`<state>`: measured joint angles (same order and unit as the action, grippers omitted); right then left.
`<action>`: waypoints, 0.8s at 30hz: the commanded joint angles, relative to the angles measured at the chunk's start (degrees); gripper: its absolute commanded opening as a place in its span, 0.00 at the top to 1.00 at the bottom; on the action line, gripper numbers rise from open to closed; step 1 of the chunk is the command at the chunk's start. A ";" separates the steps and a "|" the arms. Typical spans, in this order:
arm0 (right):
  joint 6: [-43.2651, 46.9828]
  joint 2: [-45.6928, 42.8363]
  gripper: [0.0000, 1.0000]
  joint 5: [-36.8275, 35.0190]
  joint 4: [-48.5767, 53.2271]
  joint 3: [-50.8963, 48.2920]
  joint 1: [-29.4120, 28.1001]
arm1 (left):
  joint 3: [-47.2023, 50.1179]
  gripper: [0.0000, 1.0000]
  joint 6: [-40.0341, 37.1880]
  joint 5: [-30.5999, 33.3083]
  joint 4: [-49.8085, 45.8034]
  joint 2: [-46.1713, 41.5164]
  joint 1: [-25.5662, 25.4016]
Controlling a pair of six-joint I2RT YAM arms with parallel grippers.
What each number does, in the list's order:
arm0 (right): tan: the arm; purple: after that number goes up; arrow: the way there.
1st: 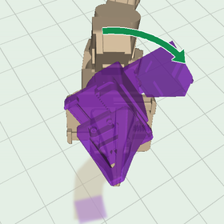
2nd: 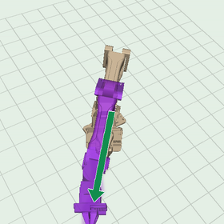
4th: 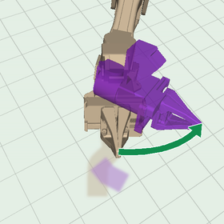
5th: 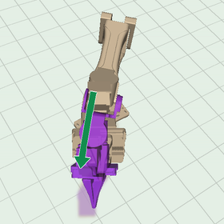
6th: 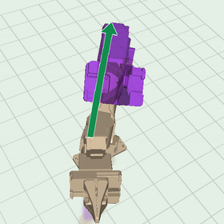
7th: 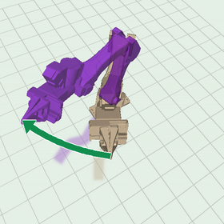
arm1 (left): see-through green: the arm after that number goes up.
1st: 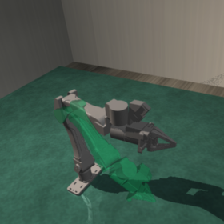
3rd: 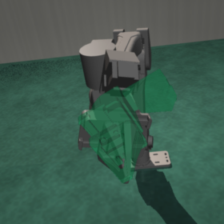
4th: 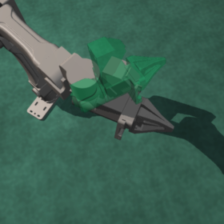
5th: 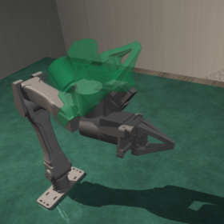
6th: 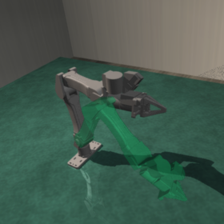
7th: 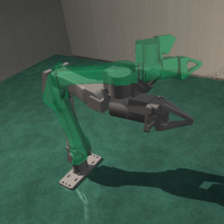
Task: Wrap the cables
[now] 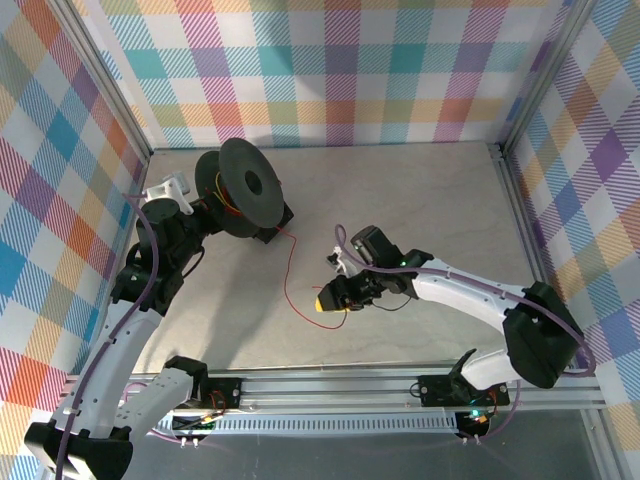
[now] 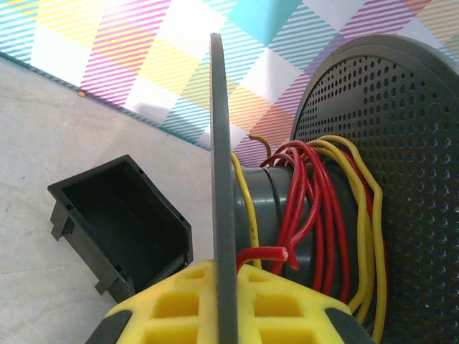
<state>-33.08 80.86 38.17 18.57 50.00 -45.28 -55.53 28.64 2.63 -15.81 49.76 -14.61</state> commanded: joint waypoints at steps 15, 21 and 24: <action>7.96 5.97 1.00 -20.87 9.83 2.90 21.77 | -14.36 1.00 2.39 -30.33 -8.03 5.65 -0.33; 7.78 14.21 1.00 -20.50 9.34 11.74 31.89 | -16.04 1.00 0.63 -42.13 -11.76 4.65 -1.90; 6.99 17.58 1.00 -20.56 10.27 17.65 35.94 | -17.02 1.00 -2.91 -40.77 -17.00 3.20 -4.85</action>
<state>-26.06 96.92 17.74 29.08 62.15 -12.21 -69.12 28.25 -31.70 -30.28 55.92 -17.12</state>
